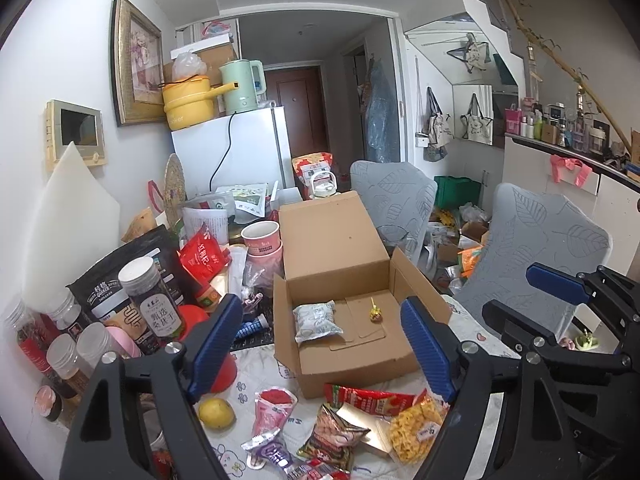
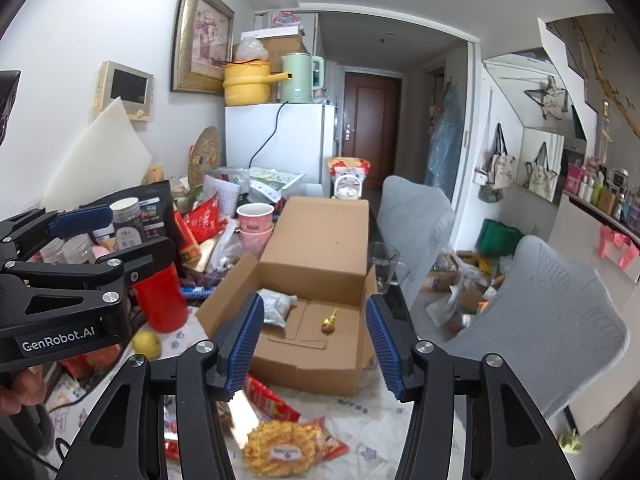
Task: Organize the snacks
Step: 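Withdraw both grippers from the box back toward the snacks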
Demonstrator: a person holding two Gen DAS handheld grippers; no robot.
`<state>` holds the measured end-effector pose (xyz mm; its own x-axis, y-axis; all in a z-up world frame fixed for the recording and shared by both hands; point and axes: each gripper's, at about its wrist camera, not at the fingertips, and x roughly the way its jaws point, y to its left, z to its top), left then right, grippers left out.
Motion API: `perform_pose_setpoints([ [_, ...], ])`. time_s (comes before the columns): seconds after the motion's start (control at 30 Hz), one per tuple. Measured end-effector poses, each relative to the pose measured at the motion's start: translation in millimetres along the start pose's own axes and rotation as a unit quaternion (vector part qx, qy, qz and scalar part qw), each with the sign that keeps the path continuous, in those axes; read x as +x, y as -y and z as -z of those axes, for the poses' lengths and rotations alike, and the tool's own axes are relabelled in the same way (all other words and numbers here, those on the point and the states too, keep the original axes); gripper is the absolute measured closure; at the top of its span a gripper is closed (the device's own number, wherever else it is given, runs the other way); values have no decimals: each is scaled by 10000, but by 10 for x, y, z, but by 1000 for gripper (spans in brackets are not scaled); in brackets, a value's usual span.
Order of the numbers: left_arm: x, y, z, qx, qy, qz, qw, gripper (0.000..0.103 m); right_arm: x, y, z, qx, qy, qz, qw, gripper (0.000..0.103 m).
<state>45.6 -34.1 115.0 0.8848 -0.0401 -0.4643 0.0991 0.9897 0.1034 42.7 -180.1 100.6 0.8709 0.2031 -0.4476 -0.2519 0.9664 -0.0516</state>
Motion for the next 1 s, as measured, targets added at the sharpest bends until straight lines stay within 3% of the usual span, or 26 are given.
perform_pose_setpoints([
  [0.2, -124, 34, 186, -6, -103, 135, 9999, 21, -209, -46, 197, -59, 42, -36, 10000, 41],
  [1.0, -445, 57, 898, -94, -409, 703, 9966, 21, -509, -245, 899, 41, -223, -340, 9992, 41],
])
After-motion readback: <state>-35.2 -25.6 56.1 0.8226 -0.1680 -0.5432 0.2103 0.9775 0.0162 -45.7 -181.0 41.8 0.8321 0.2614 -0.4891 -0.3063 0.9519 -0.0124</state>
